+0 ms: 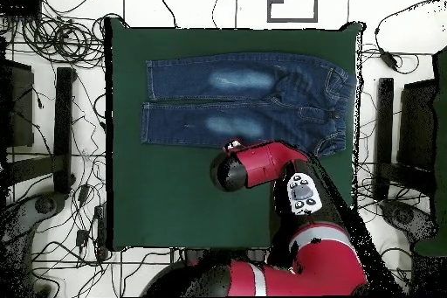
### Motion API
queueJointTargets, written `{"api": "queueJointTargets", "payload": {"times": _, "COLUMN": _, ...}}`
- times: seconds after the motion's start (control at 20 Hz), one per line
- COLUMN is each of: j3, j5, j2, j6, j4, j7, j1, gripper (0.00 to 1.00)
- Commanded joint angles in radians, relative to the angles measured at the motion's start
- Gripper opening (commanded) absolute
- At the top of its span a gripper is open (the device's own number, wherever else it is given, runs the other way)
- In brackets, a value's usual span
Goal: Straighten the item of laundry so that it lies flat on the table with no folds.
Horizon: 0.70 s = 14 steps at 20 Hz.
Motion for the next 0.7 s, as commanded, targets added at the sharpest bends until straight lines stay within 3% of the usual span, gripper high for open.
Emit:
{"api": "queueJointTargets", "payload": {"times": 0.05, "j3": 0.076, "j5": -0.135, "j2": 0.114, "j6": -0.020, "j4": 0.006, "j7": -0.258, "j1": -0.060, "gripper": 1.00}}
{"api": "queueJointTargets", "payload": {"times": 0.7, "j3": 0.102, "j5": -0.174, "j2": 0.129, "j6": 0.000, "j4": 0.005, "j7": -0.245, "j1": -0.100, "gripper": 1.00}}
